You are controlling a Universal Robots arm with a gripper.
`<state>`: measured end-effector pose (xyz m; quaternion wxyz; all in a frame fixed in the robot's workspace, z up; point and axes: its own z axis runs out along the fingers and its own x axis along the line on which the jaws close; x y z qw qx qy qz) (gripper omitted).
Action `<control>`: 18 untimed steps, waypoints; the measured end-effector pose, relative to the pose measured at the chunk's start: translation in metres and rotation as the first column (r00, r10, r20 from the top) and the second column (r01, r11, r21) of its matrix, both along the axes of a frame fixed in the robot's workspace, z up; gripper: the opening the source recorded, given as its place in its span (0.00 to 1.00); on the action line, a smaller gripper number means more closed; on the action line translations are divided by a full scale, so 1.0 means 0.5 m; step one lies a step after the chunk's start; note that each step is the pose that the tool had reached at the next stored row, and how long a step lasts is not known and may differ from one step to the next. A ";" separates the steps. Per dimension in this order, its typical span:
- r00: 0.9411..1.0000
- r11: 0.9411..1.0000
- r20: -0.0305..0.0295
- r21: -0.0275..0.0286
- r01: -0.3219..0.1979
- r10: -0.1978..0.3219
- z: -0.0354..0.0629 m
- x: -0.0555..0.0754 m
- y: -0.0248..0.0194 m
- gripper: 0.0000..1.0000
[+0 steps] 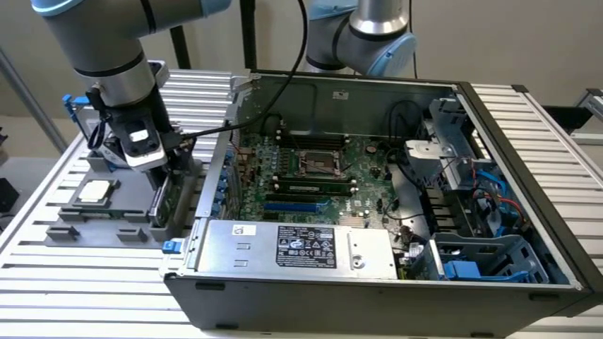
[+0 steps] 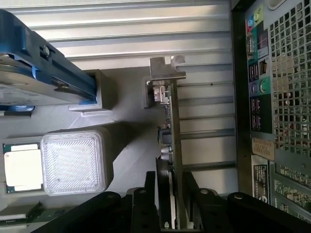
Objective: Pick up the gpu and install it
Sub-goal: 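Pick up the gpu and move the gpu toward the slot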
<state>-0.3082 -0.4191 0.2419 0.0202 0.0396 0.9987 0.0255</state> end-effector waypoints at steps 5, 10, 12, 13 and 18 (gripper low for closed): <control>1.000 1.000 0.000 -0.001 0.000 0.000 0.000 0.000 -0.0002 1.00; 1.000 1.000 0.000 -0.007 0.000 0.000 0.000 0.000 0.0000 0.00; 1.000 1.000 0.000 -0.010 0.000 0.000 -0.001 0.000 0.0000 0.00; 1.000 1.000 0.000 -0.011 0.000 0.000 -0.001 0.000 0.0000 0.00; 1.000 1.000 0.000 -0.015 0.000 0.000 -0.003 0.000 0.0000 1.00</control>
